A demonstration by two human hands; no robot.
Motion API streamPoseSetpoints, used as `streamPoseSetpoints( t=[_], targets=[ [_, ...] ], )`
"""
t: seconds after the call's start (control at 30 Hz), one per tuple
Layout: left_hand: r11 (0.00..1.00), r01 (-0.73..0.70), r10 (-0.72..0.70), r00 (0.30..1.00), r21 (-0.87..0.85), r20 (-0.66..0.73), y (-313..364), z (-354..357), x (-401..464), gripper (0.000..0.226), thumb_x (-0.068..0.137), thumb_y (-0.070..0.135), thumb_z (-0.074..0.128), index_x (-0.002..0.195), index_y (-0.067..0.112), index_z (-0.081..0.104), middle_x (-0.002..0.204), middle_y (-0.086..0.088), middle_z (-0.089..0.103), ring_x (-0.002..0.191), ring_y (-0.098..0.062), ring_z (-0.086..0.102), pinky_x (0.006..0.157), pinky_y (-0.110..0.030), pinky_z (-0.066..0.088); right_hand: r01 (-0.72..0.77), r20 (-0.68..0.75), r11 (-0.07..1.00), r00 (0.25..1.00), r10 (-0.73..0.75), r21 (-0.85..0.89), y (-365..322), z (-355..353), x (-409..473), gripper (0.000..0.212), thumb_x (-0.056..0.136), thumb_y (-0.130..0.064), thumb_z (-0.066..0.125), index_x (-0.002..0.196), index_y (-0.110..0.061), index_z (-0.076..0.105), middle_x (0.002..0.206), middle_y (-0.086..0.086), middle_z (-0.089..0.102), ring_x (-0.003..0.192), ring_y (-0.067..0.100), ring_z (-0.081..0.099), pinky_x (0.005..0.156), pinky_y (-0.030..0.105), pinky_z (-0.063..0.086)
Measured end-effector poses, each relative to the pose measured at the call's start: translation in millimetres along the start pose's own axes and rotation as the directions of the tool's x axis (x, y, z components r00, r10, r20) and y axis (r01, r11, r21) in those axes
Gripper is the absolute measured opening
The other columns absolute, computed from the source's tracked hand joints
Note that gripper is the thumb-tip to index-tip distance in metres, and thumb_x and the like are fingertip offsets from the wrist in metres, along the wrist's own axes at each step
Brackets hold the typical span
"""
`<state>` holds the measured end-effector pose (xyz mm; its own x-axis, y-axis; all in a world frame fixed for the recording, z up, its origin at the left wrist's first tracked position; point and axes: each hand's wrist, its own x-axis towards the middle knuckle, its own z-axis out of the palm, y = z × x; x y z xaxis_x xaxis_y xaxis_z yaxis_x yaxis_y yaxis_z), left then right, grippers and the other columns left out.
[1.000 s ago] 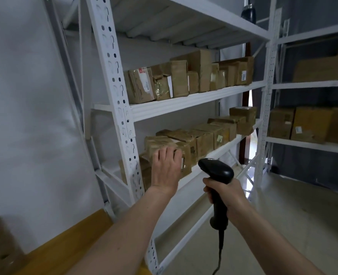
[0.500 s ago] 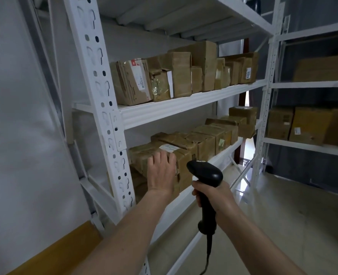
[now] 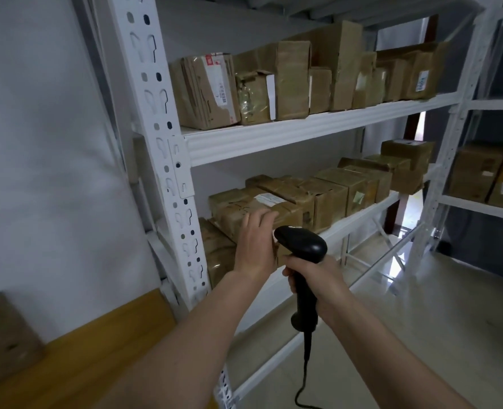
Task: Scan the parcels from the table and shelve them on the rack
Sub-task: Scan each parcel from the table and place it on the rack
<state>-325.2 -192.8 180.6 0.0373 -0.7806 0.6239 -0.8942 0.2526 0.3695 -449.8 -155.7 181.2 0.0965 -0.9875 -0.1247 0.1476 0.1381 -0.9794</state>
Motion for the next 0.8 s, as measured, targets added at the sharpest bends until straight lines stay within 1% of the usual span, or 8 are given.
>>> streamPoseSetpoints(
  t=[0.17, 0.27, 0.4, 0.5, 0.53, 0.6, 0.7, 0.8],
  targets=[
    [0.994, 0.106, -0.106, 0.988, -0.005, -0.115, -9, -12, -41, 0.047, 0.079, -0.002, 0.067, 0.123, 0.013, 0.060, 0.121, -0.003, 0.059, 0.113, -0.018, 0.051, 0.093, -0.033, 0.048, -0.020, 0.150, 0.999, 0.988, 0.026, -0.047, 9, 11, -4, 0.017, 0.079, -0.004, 0.071, 0.095, -0.004, 0.067, 0.068, 0.011, 0.066, 0.057, 0.018, 0.058, 0.056, 0.029, 0.051],
    [0.981, 0.183, -0.170, 0.968, 0.059, -0.185, -28, -23, -74, 0.046, 0.078, 0.002, 0.068, 0.121, 0.016, 0.059, 0.116, 0.000, 0.060, 0.108, -0.017, 0.052, 0.089, -0.031, 0.046, -0.037, 0.284, 0.997, 0.957, 0.055, -0.068, 20, 27, -10, 0.018, 0.078, -0.003, 0.072, 0.096, -0.003, 0.068, 0.066, 0.012, 0.065, 0.057, 0.020, 0.057, 0.056, 0.032, 0.048],
    [0.914, 0.406, -0.401, 0.905, 0.010, -0.146, -53, -47, -122, 0.041, 0.088, 0.006, 0.056, 0.126, 0.022, 0.052, 0.116, 0.004, 0.060, 0.101, -0.016, 0.059, 0.080, -0.032, 0.051, -0.083, 0.407, 0.993, 0.907, 0.109, -0.082, 42, 58, -20, 0.011, 0.079, -0.004, 0.073, 0.089, 0.000, 0.068, 0.063, 0.013, 0.062, 0.055, 0.021, 0.053, 0.056, 0.033, 0.045],
    [0.827, 0.549, -0.543, 0.836, 0.125, -0.082, -81, -68, -157, 0.038, 0.092, 0.009, 0.050, 0.128, 0.019, 0.053, 0.114, 0.002, 0.063, 0.101, -0.018, 0.061, 0.078, -0.028, 0.048, -0.095, 0.497, 0.989, 0.857, 0.138, -0.111, 58, 86, -29, 0.008, 0.081, -0.002, 0.071, 0.085, 0.002, 0.067, 0.062, 0.013, 0.060, 0.051, 0.020, 0.050, 0.052, 0.031, 0.042],
    [0.765, 0.615, -0.623, 0.782, 0.191, -0.020, -93, -76, -166, 0.037, 0.092, 0.011, 0.049, 0.128, 0.019, 0.052, 0.117, 0.001, 0.062, 0.105, -0.020, 0.061, 0.081, -0.029, 0.048, -0.098, 0.523, 0.987, 0.839, 0.151, -0.127, 64, 97, -32, 0.008, 0.081, -0.002, 0.071, 0.085, 0.002, 0.066, 0.062, 0.013, 0.060, 0.049, 0.019, 0.049, 0.050, 0.030, 0.042],
    [0.618, 0.689, -0.780, 0.599, 0.378, 0.183, -120, -92, -184, 0.040, 0.093, 0.020, 0.050, 0.133, 0.019, 0.048, 0.129, -0.002, 0.056, 0.117, -0.023, 0.056, 0.090, -0.033, 0.047, -0.118, 0.558, 0.980, 0.808, 0.190, -0.163, 77, 119, -37, 0.010, 0.081, -0.004, 0.072, 0.086, 0.002, 0.067, 0.063, 0.012, 0.061, 0.049, 0.019, 0.050, 0.050, 0.030, 0.042],
    [0.582, 0.554, -0.805, 0.292, 0.595, 0.516, -156, -117, -208, 0.050, 0.096, 0.036, 0.053, 0.138, 0.009, 0.048, 0.142, -0.009, 0.047, 0.126, -0.027, 0.049, 0.101, -0.036, 0.042, -0.142, 0.587, 0.966, 0.771, 0.246, -0.218, 96, 153, -46, 0.010, 0.081, -0.008, 0.074, 0.082, -0.002, 0.067, 0.061, 0.009, 0.062, 0.048, 0.017, 0.051, 0.050, 0.029, 0.044],
    [0.583, 0.559, -0.774, 0.163, 0.589, 0.611, -188, -138, -229, 0.041, 0.096, 0.040, 0.055, 0.114, 0.003, 0.053, 0.118, -0.011, 0.049, 0.090, -0.018, 0.055, 0.088, -0.036, 0.041, -0.141, 0.614, 0.956, 0.740, 0.275, -0.258, 113, 191, -53, 0.010, 0.081, -0.009, 0.075, 0.077, -0.005, 0.067, 0.060, 0.007, 0.062, 0.046, 0.015, 0.052, 0.048, 0.026, 0.046]
  ],
)
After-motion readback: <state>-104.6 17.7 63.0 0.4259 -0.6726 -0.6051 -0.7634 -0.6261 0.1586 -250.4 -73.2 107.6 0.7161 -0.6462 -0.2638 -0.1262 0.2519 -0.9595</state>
